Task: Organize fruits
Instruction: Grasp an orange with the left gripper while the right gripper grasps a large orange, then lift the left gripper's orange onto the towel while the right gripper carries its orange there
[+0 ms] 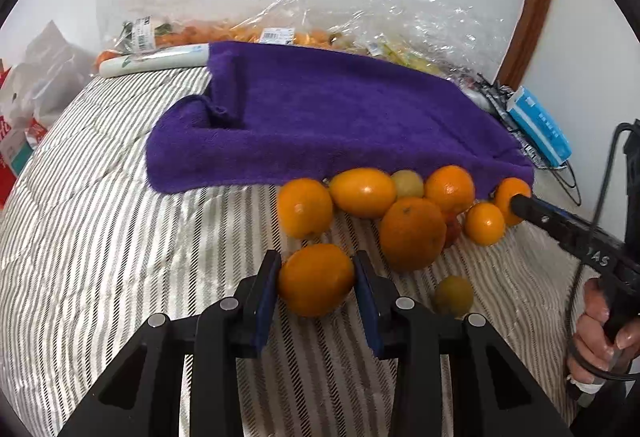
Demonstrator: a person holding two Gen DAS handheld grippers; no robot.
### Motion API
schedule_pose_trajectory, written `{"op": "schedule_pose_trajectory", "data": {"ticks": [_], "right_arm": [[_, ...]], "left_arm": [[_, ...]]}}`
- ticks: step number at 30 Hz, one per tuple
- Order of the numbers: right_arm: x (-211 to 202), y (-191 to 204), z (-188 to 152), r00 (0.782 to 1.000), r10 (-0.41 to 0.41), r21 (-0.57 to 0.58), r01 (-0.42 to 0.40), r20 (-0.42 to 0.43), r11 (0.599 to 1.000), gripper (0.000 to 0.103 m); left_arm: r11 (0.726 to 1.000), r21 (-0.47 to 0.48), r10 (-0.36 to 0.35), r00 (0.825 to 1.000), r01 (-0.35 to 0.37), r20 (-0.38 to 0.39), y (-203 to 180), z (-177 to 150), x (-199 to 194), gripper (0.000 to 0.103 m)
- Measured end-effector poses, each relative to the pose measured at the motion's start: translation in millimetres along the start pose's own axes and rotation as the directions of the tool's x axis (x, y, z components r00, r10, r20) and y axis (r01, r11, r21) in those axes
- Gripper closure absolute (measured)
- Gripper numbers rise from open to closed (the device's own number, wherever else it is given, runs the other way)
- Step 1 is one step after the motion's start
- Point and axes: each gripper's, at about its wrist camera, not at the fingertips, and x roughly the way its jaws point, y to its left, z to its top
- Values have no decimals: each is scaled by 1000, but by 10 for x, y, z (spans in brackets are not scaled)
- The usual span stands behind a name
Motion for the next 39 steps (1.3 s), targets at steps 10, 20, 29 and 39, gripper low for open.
{"op": "schedule_pose_trajectory", "data": {"ticks": [10,20,29,39], "right_arm": [[130,24,-17,998,-25,-24,24,-61,999,59],[170,-6,14,999,-5,-16,4,-52,1000,59],[-128,128,2,996,84,-44,-83,16,996,60],[-490,214,381,990,69,-66,-61,123,996,60]], "left_arm": [[999,0,38,999,-38,-13,-7,-61,-62,68],[1000,-6,8,1000,-8,-3,-12,-43,-37,68],[999,-41,19,999,-17,44,-1,73,-306,68],[997,-31,68,989,-65,129,-11,545,-465,68]]}}
